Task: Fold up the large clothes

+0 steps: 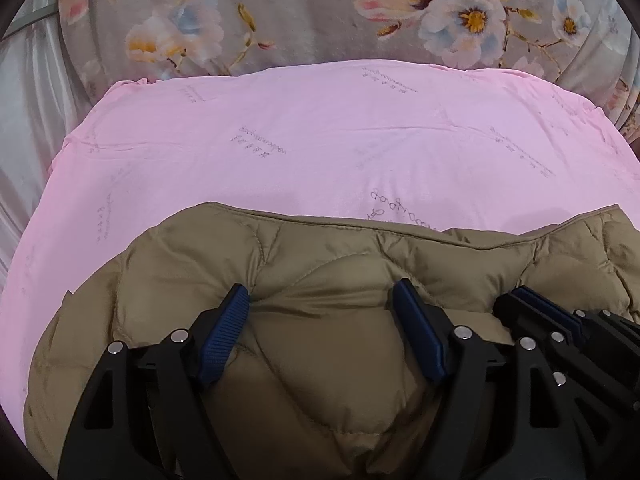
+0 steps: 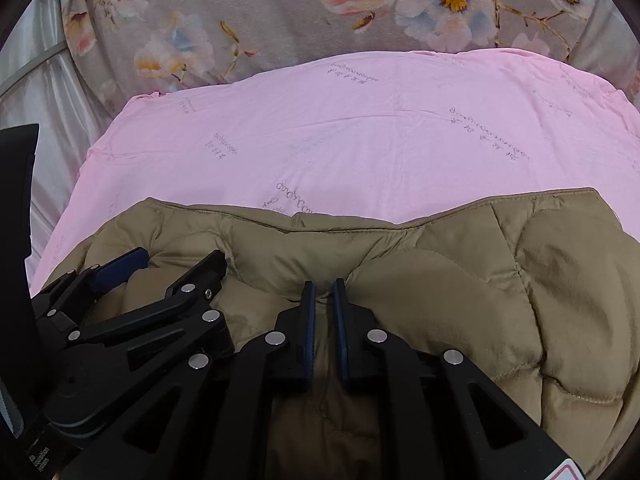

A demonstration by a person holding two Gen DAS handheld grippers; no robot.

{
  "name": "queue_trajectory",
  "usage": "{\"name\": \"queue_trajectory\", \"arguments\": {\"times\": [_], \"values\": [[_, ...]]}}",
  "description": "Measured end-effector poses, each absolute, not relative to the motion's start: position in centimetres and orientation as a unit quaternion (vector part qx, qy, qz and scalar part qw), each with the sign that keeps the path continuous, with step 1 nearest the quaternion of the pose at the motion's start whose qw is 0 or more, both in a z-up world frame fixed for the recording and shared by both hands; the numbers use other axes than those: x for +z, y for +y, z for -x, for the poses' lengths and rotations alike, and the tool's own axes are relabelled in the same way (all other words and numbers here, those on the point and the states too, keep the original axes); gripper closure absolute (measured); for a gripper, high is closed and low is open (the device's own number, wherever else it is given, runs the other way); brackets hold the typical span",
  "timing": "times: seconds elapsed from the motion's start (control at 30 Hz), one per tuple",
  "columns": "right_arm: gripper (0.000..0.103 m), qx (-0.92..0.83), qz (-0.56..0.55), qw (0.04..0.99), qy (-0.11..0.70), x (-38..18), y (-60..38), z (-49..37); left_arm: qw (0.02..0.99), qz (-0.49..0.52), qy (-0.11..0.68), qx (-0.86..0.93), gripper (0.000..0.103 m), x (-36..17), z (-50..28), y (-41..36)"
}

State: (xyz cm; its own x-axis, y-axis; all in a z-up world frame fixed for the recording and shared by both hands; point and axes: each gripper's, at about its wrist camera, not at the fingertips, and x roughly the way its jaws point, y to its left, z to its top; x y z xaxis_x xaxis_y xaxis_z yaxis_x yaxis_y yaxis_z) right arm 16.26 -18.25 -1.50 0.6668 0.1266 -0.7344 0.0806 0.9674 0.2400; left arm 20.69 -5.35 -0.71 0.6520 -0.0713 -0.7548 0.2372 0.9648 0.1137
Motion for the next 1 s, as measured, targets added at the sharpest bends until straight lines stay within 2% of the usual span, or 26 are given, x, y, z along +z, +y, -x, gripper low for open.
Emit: {"name": "queue_trajectory", "arguments": {"times": [0.8, 1.0], "values": [[0.093, 0.007, -0.124, 0.908, 0.401, -1.7, -18.3, -16.4, 0.904, -0.111, 0.405, -0.075, 0.03, -0.8, -20.7, -5.7], [0.091, 0.014, -0.093, 0.921, 0.377, 1.4, -16.7, -11.8, 0.901, -0.079, 0.414, -0.102, 0.03, 1.7, -18.2, -3.8]]}}
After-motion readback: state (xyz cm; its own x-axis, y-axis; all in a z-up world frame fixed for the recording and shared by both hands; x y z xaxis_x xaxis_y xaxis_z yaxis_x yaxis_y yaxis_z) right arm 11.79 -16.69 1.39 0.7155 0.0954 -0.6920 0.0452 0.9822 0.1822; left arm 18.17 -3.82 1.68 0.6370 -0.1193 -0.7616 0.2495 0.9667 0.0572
